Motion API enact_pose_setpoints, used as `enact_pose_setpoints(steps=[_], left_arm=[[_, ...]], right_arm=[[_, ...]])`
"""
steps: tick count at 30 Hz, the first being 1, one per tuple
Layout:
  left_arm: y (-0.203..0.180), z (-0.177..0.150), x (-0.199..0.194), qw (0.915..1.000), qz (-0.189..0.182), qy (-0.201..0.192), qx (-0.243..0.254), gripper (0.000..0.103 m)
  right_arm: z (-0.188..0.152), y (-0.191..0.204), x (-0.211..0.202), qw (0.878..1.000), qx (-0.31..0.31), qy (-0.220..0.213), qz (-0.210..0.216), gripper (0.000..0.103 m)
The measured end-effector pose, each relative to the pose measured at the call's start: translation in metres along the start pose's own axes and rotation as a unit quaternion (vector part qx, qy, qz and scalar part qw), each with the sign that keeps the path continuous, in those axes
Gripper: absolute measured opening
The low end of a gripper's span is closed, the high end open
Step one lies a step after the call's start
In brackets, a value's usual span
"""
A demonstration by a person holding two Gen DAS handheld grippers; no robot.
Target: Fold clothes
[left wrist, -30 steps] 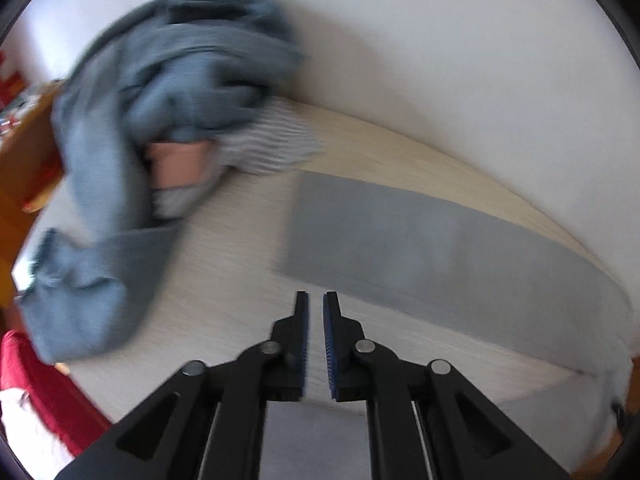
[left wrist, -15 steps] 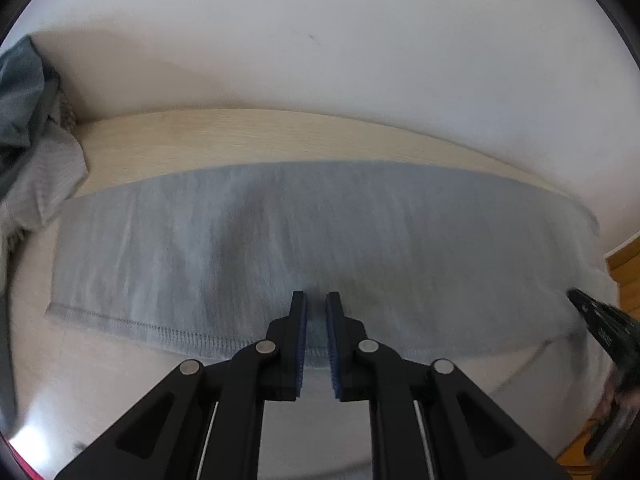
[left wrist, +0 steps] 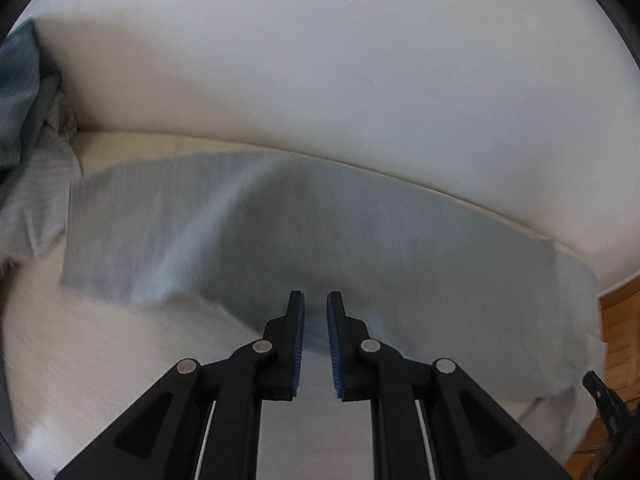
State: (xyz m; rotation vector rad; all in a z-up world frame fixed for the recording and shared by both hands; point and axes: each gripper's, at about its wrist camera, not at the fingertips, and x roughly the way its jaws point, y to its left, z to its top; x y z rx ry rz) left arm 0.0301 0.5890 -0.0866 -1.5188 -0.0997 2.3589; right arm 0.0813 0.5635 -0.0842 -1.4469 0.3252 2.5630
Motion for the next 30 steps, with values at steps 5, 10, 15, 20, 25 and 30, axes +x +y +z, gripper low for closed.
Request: enact_pose_setpoints(steps=[5,10,15,20,25,30], left_arm=[[-0.041,-0.016,-0.009,0.9997,-0.017,-0.007,0.019,0.009],[-0.101,-0.026,0.002,0.9997,-0.012,0.008,0.020,0.009],[-0.142,-0.028,0.019,0.9995,0.026,0.014,-0.013,0.010],[-0.170,-0.013,0.027,0.9958,0.090,0.003,-0.018,0.011],[-0.189,0.001,0.034,0.9917,0.125,-0.009,-0.027,0.013],[-0.186,-0.005,0.010,0.9931,0.100,-0.015,-0.059,0.013]], right_arm=[[0.025,-0.072,-0.005,1.000,-0.009,0.004,-0.022,0.008],[0.058,-0.096,0.034,0.999,-0.041,0.023,0.014,0.008],[0.060,-0.115,0.059,0.996,-0.077,0.041,0.011,0.004],[0.058,-0.155,0.051,0.998,-0.046,0.031,0.005,0.002],[0.048,-0.158,0.036,0.997,-0.068,0.034,0.024,0.002],[0.016,-0.152,-0.016,0.994,-0.098,0.012,0.055,0.007]])
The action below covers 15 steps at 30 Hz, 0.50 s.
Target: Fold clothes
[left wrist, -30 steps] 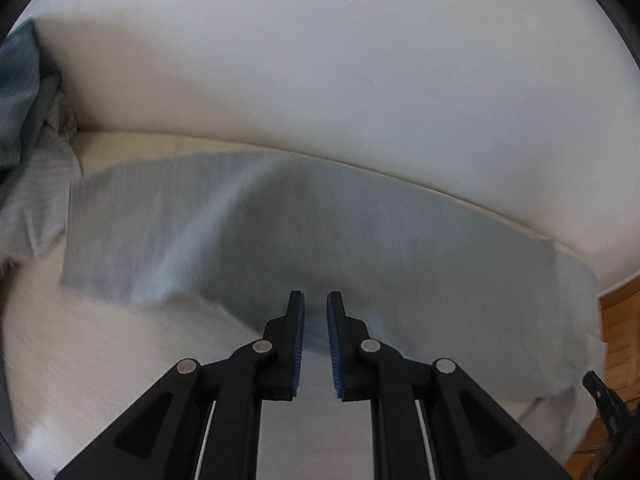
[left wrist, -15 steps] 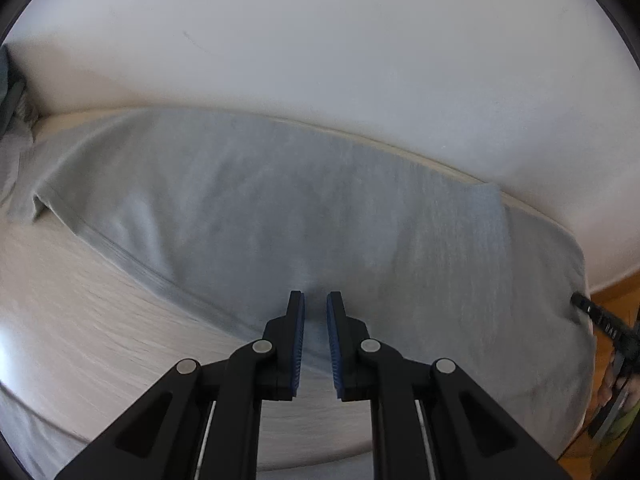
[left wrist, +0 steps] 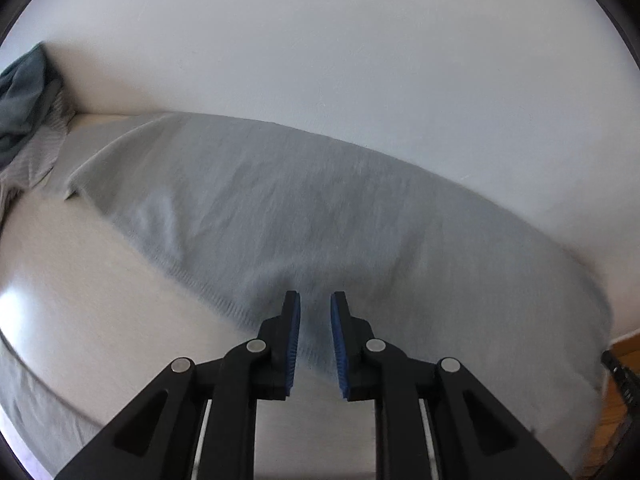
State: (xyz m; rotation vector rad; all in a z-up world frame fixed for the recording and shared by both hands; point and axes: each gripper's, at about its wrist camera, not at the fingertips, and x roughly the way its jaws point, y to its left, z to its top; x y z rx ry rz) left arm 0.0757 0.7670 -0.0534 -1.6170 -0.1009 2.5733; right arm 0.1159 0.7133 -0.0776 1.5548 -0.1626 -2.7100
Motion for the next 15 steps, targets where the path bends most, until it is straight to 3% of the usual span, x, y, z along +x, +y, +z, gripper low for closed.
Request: enact_pose_setpoints(steps=[5,6,7,10,15], left_arm=[[0.024,-0.033,-0.055,0.9997,0.007,-0.022,0.008,0.013],[0.048,-0.045,-0.074,0.9997,0.001,-0.023,-0.001,0.013],[0.075,-0.052,-0.077,0.9997,-0.005,-0.020,-0.011,0.013],[0.087,-0.094,-0.077,0.9990,-0.015,-0.003,-0.042,0.013],[0.131,-0.164,-0.077,0.9990,0.011,0.033,-0.029,0.012]], right_arm=[[-0.048,0.005,-0.035,1.000,-0.023,-0.001,0.017,0.007],[-0.058,0.007,-0.038,1.000,-0.022,0.002,0.016,0.007],[-0.066,0.009,-0.038,1.000,-0.015,0.009,0.017,0.007],[-0.083,0.015,-0.029,0.999,0.008,0.028,0.029,0.007],[-0.106,0.021,-0.013,0.998,0.028,0.049,0.025,0.007]])
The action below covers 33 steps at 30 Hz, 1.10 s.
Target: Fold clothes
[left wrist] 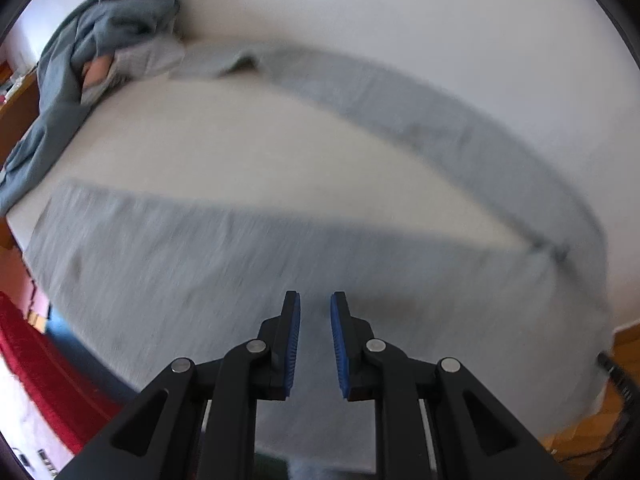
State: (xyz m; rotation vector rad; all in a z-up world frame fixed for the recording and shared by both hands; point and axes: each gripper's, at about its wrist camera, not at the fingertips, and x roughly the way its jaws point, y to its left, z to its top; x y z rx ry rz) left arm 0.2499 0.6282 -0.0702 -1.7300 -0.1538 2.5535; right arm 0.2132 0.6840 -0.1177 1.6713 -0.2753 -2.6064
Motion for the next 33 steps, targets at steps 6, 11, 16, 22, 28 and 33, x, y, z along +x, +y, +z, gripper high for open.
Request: enact_pose_setpoints(steps=[6,11,16,22,28,33], left_arm=[[0.014,-0.007,-0.004,0.9987,0.038,-0.021,0.026,0.017],[0.036,-0.008,-0.004,0.9976,0.058,-0.029,0.027,0.029],[0.040,-0.011,0.009,0.9974,0.044,-0.032,0.047,0.030],[0.001,-0.028,0.011,0.9936,-0.031,-0.040,0.101,0.030],[-0.058,-0.050,0.000,0.9792,-0.086,-0.034,0.181,0.030],[-0.099,-0.067,-0.003,0.9660,-0.115,-0.023,0.230,0.030]], right_arm=[[-0.020,-0.012,0.001,0.999,0.023,0.005,-0.039,0.006],[-0.034,-0.026,-0.010,0.997,0.061,0.001,-0.036,0.003],[-0.053,-0.039,-0.042,0.991,0.116,-0.048,-0.034,0.023],[-0.066,-0.065,-0.048,0.976,0.209,-0.055,-0.005,0.037],[-0.062,-0.064,-0.040,0.975,0.217,-0.043,0.007,0.037],[-0.057,-0.056,-0.021,0.979,0.200,-0.030,0.008,0.037]])
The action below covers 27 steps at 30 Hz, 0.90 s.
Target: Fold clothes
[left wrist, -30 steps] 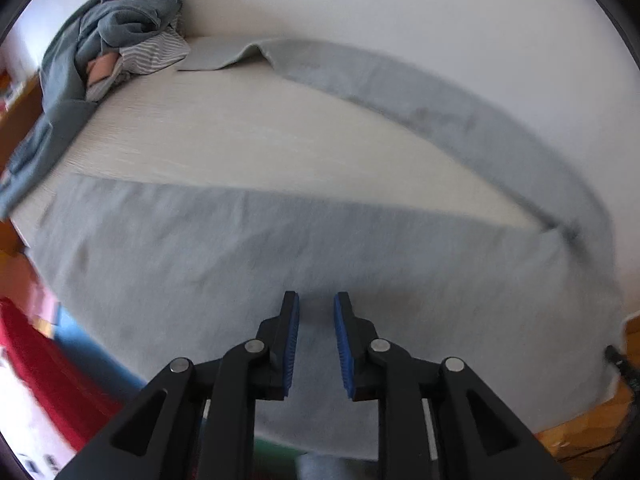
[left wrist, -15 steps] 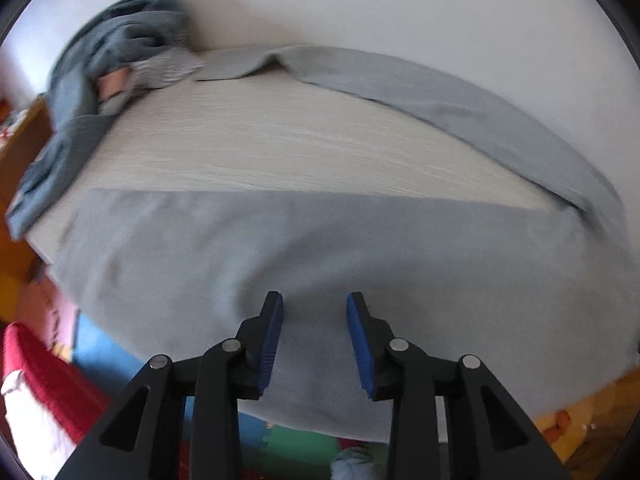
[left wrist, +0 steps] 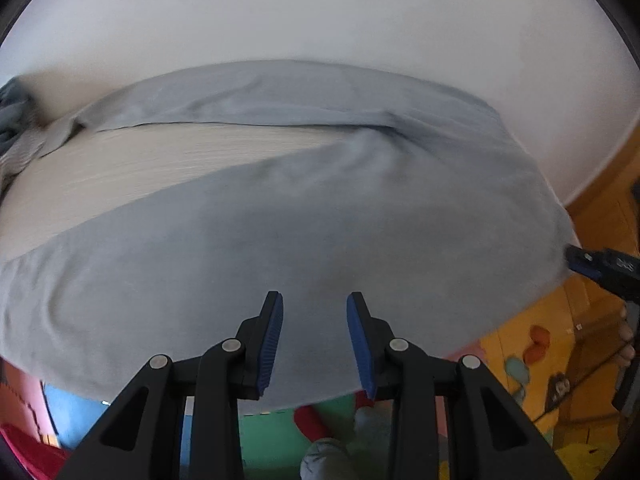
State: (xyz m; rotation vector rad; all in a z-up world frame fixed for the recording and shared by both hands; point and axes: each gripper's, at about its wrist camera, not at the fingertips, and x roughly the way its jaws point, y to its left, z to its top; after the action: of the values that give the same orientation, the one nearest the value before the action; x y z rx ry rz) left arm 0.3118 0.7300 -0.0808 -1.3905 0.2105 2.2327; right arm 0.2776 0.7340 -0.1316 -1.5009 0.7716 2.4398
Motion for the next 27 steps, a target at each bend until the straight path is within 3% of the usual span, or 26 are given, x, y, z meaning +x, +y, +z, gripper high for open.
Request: enact_pose_setpoints(steps=[13,18,27], left_arm=[[-0.059,-0.001,0.024,0.9957,-0.006,-0.001,0.093,0.030],[-0.074,0.004,0.025,0.9957,0.001,-0.017,0.091,0.030],[-0.102,0.006,0.034,0.9973,0.010,-0.004,0.072,0.030]], right_arm=[[0.005,0.017,0.020,0.999,-0.032,0.003,0.011,0.037],[0.012,0.011,0.024,0.999,-0.047,0.012,0.014,0.013],[0.020,-0.012,0.019,0.997,-0.038,0.038,0.063,0.006]])
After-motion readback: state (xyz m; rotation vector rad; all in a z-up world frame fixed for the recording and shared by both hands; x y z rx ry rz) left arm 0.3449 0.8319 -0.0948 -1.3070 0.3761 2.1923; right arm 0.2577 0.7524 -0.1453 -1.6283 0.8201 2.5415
